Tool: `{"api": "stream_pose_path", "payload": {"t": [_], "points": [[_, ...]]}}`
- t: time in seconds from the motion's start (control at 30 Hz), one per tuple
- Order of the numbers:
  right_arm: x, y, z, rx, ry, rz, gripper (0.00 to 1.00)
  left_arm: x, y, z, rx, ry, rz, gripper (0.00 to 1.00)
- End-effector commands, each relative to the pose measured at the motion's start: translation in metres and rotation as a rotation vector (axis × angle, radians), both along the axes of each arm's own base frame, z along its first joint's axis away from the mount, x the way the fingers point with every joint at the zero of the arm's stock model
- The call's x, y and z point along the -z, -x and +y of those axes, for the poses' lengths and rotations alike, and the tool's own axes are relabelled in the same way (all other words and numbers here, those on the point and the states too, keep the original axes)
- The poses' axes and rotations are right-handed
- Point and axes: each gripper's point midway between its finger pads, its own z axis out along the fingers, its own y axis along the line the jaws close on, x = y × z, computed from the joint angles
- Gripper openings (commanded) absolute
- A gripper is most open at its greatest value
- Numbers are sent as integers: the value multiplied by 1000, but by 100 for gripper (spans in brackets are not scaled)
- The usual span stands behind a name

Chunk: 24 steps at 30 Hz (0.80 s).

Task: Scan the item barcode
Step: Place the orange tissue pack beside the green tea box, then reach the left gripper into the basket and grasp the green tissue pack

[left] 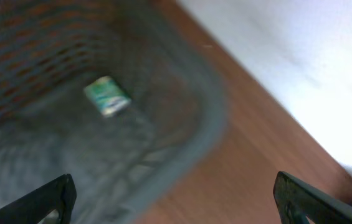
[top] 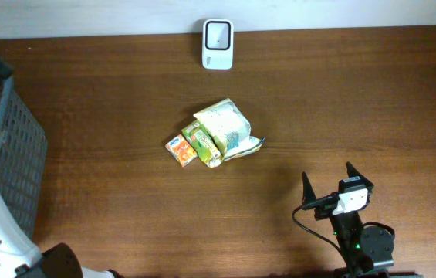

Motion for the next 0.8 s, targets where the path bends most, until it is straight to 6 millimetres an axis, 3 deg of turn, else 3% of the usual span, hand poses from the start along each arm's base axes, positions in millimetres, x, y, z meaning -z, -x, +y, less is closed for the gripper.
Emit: {"api": "stream_pose_path", "payload": {"t": [0.0,0.13,0.17,0.4,0.63,0.77], "points": [[2,0,0,4,-3,2,99,30,21,43,-155,27,64,99],[2,0,0,4,-3,2,99,71,18,78,-226,31,124,99],[2,0,0,4,-3,2,99,90,15,86,-236,50,155,99],[2,0,0,4,-3,2,99,176,-13,115,-167,78,314,99],[2,0,0,4,-3,2,99,217,-35,133,-170,81,318,100],[2,0,0,4,-3,2,99,247,-44,140,-129,69,353,88]]}}
